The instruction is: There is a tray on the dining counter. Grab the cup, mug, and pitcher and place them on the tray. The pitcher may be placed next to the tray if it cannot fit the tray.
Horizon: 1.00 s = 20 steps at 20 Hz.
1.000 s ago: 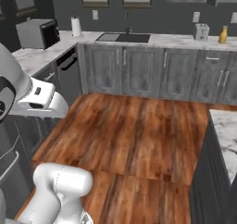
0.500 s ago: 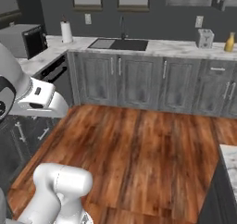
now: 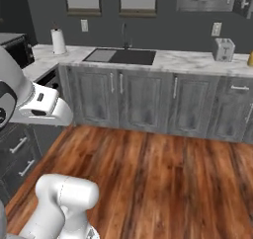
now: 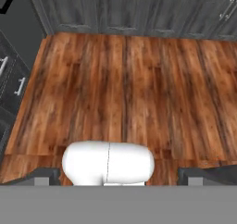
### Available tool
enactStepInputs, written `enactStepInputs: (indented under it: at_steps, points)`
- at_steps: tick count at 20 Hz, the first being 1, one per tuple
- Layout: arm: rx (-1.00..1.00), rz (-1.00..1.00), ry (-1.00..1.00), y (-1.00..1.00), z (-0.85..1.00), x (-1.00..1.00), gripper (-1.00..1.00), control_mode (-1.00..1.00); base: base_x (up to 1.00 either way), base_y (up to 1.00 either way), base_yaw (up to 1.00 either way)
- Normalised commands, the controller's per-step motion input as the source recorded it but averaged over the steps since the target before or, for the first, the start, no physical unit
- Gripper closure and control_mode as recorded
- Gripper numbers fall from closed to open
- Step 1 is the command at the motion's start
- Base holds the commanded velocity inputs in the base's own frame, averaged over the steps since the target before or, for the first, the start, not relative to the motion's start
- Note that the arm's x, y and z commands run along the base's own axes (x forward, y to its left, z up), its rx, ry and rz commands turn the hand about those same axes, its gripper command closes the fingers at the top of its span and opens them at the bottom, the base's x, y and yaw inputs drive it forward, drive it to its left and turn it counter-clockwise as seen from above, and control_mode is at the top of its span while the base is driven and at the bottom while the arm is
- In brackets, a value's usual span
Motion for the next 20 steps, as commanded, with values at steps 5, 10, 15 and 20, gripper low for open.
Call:
enactStepInputs:
  at_steps: [5,10,15,20]
  points:
    - [0.00,0.00,0.00,0.00,0.00,0.00,-1.00,1.00,1.00,0.09,0.00]
    - [0.00,0.00,0.00,0.00,0.00,0.00,-1.00,1.00,1.00,0.08,0.00]
    - [0.00,0.00,0.00,0.00,0.00,0.00,-1.00,1.00,1.00,0.04,0.00]
    - [0.00,0.00,0.00,0.00,0.00,0.00,-1.00,1.00,1.00,0.02,0.00]
